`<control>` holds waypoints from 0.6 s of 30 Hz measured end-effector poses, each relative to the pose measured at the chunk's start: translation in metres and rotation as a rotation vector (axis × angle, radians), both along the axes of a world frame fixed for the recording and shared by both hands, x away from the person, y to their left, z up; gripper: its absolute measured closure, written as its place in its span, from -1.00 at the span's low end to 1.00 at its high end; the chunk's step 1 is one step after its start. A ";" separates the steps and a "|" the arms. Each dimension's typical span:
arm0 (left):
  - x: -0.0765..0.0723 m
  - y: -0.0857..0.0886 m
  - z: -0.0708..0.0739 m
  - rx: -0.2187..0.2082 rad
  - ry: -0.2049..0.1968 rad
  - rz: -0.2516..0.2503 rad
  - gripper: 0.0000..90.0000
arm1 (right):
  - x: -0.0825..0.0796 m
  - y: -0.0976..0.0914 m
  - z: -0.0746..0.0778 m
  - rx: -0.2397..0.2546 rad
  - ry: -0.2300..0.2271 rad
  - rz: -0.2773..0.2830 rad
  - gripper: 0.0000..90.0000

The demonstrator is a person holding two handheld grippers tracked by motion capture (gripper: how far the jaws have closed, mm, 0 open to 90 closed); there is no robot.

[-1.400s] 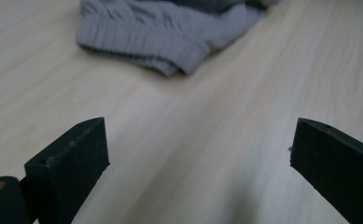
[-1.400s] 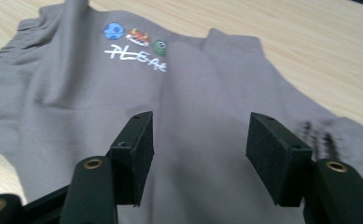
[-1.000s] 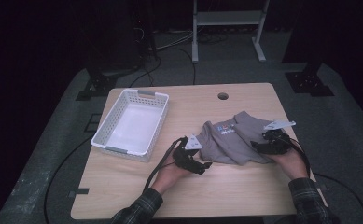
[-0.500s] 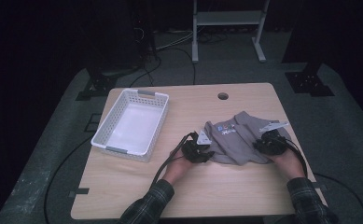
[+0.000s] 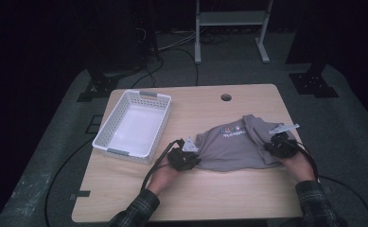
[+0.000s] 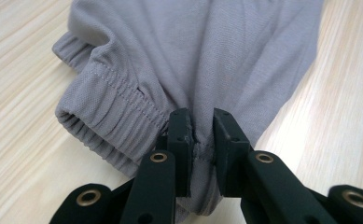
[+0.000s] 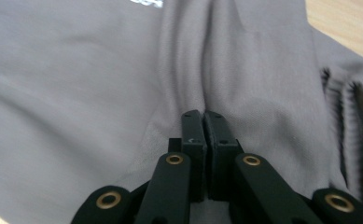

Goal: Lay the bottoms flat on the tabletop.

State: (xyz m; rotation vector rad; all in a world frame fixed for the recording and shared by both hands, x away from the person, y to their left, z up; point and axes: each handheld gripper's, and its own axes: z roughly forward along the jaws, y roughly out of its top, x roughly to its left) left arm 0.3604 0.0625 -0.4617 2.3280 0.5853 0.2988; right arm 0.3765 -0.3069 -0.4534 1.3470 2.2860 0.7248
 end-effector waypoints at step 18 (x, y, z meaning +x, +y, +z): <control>0.033 0.002 -0.002 0.049 -0.089 0.197 0.69 | -0.038 0.020 0.001 -0.035 0.097 0.176 0.95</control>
